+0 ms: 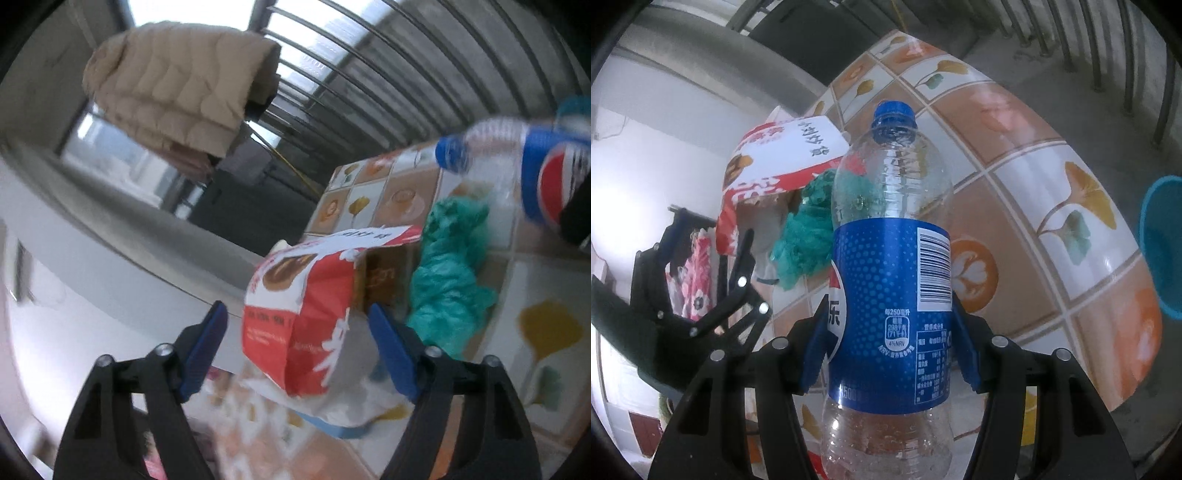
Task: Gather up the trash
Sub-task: 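Grasp the red-and-white snack bag with the left gripper while the right gripper holds the bottle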
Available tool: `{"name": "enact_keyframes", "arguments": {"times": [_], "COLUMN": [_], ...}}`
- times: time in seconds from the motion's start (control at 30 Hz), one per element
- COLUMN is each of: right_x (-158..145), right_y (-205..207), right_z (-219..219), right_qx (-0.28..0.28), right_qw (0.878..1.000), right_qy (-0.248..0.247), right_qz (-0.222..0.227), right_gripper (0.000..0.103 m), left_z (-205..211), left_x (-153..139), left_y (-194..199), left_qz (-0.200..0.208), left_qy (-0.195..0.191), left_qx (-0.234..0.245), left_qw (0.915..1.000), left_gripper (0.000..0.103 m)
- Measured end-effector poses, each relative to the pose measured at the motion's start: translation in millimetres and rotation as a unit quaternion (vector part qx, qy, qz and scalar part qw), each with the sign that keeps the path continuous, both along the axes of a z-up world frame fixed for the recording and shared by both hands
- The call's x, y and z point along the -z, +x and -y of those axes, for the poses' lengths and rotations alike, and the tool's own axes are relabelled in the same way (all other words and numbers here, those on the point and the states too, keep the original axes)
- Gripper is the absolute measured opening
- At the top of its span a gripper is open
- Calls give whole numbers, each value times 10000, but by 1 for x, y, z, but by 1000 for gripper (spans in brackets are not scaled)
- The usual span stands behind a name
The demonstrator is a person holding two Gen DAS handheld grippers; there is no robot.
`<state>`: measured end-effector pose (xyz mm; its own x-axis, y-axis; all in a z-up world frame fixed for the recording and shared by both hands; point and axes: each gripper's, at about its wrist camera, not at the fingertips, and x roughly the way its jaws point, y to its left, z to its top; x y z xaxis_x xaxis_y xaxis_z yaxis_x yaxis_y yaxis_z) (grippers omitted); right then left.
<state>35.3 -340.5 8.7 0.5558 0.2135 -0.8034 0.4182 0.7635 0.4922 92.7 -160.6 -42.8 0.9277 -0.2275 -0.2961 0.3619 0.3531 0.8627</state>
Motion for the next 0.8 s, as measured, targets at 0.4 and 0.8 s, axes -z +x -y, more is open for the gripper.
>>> {"name": "enact_keyframes", "arguments": {"times": [0.4, 0.8], "right_x": [4, -21], "right_y": [-16, -59], "right_z": [-1, 11], "right_qx": [33, 23], "right_qw": [9997, 9968], "right_qy": [142, 194], "right_qz": [209, 771], "right_gripper": [55, 55], "left_z": [11, -4], "left_x": [-1, -55], "left_y": [-3, -24], "left_qz": [424, 1164], "left_qy": [335, -106], "left_qx": [163, 138], "left_qw": [9984, 9930], "left_gripper": [13, 1]}}
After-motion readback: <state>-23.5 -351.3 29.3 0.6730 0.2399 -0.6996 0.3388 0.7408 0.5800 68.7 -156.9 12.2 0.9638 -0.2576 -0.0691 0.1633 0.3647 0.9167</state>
